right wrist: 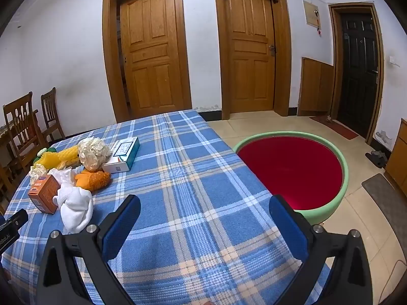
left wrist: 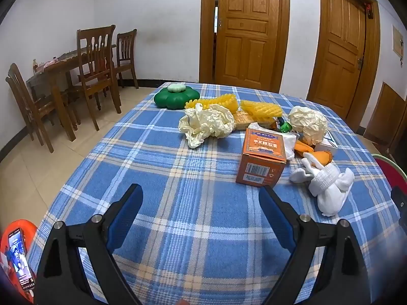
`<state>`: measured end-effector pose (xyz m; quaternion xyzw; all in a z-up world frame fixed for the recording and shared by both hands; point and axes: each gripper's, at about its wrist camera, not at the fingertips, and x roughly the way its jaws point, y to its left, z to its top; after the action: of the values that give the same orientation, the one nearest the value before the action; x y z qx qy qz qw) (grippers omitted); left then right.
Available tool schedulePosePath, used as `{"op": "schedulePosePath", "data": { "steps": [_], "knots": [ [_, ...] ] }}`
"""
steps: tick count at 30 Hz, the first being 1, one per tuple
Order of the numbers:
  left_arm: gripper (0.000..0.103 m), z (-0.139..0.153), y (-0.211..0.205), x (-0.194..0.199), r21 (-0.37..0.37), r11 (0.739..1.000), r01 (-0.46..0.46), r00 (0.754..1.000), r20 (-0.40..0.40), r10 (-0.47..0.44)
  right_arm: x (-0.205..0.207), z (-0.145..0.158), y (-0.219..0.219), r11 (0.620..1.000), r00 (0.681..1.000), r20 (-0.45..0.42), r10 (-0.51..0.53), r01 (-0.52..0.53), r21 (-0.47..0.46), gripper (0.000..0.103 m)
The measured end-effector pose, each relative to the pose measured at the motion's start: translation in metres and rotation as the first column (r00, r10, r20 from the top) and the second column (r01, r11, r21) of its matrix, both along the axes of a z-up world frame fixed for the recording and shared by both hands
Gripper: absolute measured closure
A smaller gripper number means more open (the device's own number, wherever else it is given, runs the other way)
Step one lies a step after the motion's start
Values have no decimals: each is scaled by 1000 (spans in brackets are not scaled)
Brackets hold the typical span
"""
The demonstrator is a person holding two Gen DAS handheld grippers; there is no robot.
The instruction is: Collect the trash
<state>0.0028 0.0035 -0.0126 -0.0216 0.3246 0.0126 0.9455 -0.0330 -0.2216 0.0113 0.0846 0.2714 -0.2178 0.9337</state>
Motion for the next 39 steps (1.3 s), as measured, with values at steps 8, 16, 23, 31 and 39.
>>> {"op": "schedulePosePath", "data": {
  "steps": [8, 16, 23, 31, 39],
  "knots": [
    [11, 0, 1, -1, -2, 1000, 1, 1000, 0, -1, 1, 0, 0, 1000, 1000, -4, 0, 0, 6, 0],
    [11, 0, 1, -1, -3, 1000, 1, 1000, 0, -1, -1, 0, 0, 1000, 1000, -1, 1, -1, 1, 0],
    [11, -1, 1, -1, -3, 1000, 0, 1000, -1, 0, 1, 0, 0, 1000, 1000, 0, 1, -1, 1, 0],
    [11, 0, 1, -1, -3, 1000, 1, 1000, 0, -1, 1, 0, 0, 1000, 1000, -1, 1, -1, 1, 0],
    [11, 0, 1, -1, -4, 1000, 1, 1000, 0, -1, 1, -1, 0, 1000, 1000, -1, 1, -1, 2, 0]
  ]
}}
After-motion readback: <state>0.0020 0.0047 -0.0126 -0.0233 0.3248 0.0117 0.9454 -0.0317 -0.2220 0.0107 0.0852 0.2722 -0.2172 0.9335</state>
